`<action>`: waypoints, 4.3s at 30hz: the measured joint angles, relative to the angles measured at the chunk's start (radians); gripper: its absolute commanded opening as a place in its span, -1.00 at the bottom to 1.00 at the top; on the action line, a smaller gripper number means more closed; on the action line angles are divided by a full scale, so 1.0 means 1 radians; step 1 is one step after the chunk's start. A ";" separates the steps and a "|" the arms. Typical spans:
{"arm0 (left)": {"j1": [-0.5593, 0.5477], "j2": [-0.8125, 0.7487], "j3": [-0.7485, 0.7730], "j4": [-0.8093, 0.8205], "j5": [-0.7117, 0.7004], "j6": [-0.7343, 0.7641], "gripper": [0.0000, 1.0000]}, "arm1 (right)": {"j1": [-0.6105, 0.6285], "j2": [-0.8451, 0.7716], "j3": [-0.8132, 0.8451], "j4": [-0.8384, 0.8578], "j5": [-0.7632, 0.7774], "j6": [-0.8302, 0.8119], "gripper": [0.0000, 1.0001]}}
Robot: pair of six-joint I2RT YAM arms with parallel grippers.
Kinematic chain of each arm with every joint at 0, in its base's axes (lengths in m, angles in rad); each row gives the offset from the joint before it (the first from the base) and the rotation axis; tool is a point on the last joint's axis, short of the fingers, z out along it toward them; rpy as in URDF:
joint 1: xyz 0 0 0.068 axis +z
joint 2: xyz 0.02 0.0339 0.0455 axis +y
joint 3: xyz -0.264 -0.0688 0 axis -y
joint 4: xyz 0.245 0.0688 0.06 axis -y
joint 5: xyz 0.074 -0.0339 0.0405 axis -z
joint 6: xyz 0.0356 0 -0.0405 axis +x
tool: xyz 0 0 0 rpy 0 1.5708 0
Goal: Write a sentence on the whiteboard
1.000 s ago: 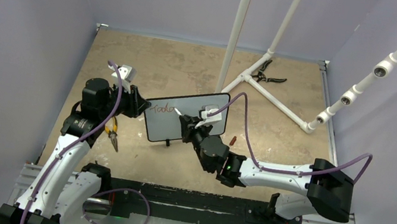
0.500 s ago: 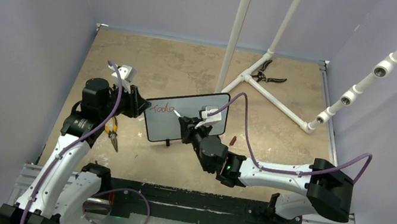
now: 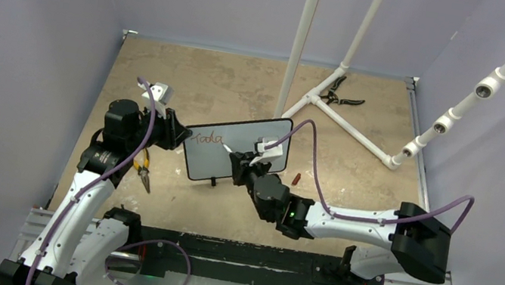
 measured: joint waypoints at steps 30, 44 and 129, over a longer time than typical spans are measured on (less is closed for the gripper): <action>0.000 -0.002 0.000 0.000 0.005 0.000 -0.77 | -0.007 -0.021 -0.020 0.101 0.007 -0.106 -1.00; 0.000 -0.002 0.000 0.000 0.005 0.000 -0.76 | -0.005 -0.035 -0.027 0.023 0.035 -0.021 -1.00; 0.000 -0.002 0.000 -0.004 0.012 0.000 -0.76 | 0.000 -0.121 -0.021 0.029 0.039 -0.081 -1.00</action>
